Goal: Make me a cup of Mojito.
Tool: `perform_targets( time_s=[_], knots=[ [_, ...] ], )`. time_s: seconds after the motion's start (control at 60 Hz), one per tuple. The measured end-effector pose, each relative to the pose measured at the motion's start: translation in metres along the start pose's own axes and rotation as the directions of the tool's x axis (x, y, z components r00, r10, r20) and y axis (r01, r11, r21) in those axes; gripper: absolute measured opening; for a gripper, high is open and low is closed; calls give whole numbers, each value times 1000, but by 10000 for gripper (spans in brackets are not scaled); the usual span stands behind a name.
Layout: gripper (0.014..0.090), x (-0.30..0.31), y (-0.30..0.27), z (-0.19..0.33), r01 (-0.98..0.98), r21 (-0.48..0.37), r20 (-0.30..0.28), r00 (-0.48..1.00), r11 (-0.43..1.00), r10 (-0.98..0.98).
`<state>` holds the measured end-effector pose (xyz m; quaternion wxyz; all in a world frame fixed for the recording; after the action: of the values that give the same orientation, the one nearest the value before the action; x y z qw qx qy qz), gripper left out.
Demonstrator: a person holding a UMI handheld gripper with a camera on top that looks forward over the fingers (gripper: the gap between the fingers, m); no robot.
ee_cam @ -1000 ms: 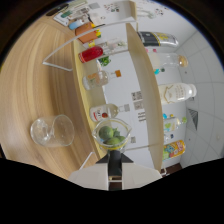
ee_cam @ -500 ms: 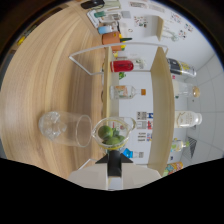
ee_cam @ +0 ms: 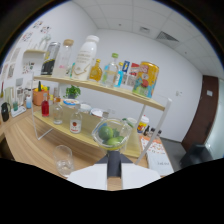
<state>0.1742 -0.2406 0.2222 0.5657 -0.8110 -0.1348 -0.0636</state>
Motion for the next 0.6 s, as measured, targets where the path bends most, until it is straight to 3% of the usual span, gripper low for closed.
perform_targets(
  time_s=[0.1, 0.317, 0.467, 0.6],
  knots=[
    [155, 14, 48, 11, -157, -83, 23, 987, 984, 159],
    [154, 29, 156, 32, -314, -291, -4, 945, 904, 328],
    [155, 34, 209, 40, -381, -383, -43, 917, 841, 396],
    [157, 34, 233, 43, -395, -414, -42, 909, 820, 415]
  ],
)
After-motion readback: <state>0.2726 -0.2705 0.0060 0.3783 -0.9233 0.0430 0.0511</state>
